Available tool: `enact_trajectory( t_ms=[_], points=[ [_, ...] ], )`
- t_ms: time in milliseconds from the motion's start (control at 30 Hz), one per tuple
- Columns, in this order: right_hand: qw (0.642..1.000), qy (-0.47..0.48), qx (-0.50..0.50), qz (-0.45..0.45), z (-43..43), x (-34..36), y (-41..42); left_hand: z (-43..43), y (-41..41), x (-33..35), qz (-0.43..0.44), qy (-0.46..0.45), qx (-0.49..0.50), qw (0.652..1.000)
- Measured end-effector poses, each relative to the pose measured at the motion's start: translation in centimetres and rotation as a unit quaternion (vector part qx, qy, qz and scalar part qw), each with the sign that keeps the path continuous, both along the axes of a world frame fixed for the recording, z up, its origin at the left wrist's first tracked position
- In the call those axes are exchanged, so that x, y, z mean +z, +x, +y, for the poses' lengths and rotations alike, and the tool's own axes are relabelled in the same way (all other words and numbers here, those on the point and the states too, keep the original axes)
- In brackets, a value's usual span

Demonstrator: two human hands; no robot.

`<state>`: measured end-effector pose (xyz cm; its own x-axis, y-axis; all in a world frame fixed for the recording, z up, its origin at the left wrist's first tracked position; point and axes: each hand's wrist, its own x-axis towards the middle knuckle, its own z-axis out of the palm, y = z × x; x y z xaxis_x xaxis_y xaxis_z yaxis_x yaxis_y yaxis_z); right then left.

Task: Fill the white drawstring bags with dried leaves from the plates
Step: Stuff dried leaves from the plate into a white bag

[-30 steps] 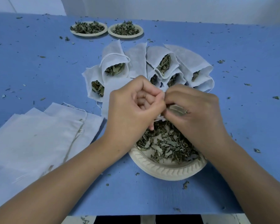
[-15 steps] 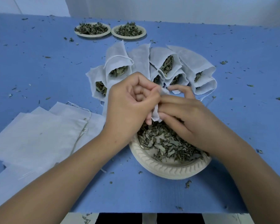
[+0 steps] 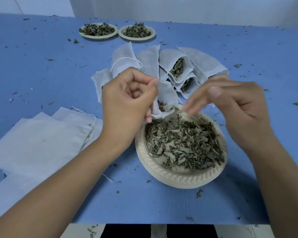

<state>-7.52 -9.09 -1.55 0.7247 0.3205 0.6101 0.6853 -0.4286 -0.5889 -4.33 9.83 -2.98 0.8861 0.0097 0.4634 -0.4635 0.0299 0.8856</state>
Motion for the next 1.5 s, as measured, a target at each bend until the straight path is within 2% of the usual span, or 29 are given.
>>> enact_trajectory(
  t_ms=[67, 133, 167, 233, 367, 400, 567, 700, 1033, 1200, 1333, 1500],
  points=[
    [0.979, 0.040, 0.111, 0.165, 0.0, 0.4, -0.6, 0.1, 0.2, 0.1, 0.009, -0.011, 0.009, 1.000],
    [0.937, -0.041, 0.169, 0.304, 0.8, 0.0, -0.8, 0.0, 0.1, 0.0, 0.019, -0.017, 0.004, 1.000],
    [0.928, -0.114, 0.165, 0.314, 1.0, -0.5, -0.6, 0.0, 0.1, 0.0, 0.022, -0.017, 0.001, 1.000],
    [0.946, -0.176, 0.128, 0.242, 1.4, -1.1, -0.1, 0.0, 0.1, -0.1, 0.024, -0.014, -0.003, 1.000],
    [0.986, -0.075, 0.053, 0.139, 1.2, -0.8, 0.1, -0.1, 0.1, -0.1, 0.035, -0.013, -0.006, 0.999],
    [0.988, -0.085, 0.041, 0.122, 1.3, -0.8, 0.1, -0.2, 0.1, -0.1, 0.038, -0.011, -0.007, 0.999],
    [0.954, -0.253, 0.074, 0.141, 2.6, -2.0, -0.1, -0.3, 0.1, -0.1, 0.041, -0.004, -0.004, 0.999],
    [0.957, -0.263, 0.094, 0.080, 2.8, -2.2, 0.0, -0.2, 0.1, 0.0, 0.039, 0.028, 0.012, 0.999],
    [0.987, -0.122, 0.059, 0.088, 0.9, -0.6, 0.2, 0.1, 0.0, -0.1, 0.018, 0.062, 0.013, 0.998],
    [0.997, -0.019, 0.011, 0.076, 0.5, -0.3, 0.1, 0.2, 0.4, -0.1, 0.075, 0.042, -0.032, 0.996],
    [0.984, 0.161, -0.003, 0.078, 1.1, -0.2, -0.1, 0.3, 0.6, -0.1, 0.097, 0.041, -0.047, 0.993],
    [0.965, 0.249, -0.042, 0.073, 2.5, -0.9, -0.2, -0.2, 0.1, -0.1, 0.090, 0.026, -0.068, 0.993]
  ],
)
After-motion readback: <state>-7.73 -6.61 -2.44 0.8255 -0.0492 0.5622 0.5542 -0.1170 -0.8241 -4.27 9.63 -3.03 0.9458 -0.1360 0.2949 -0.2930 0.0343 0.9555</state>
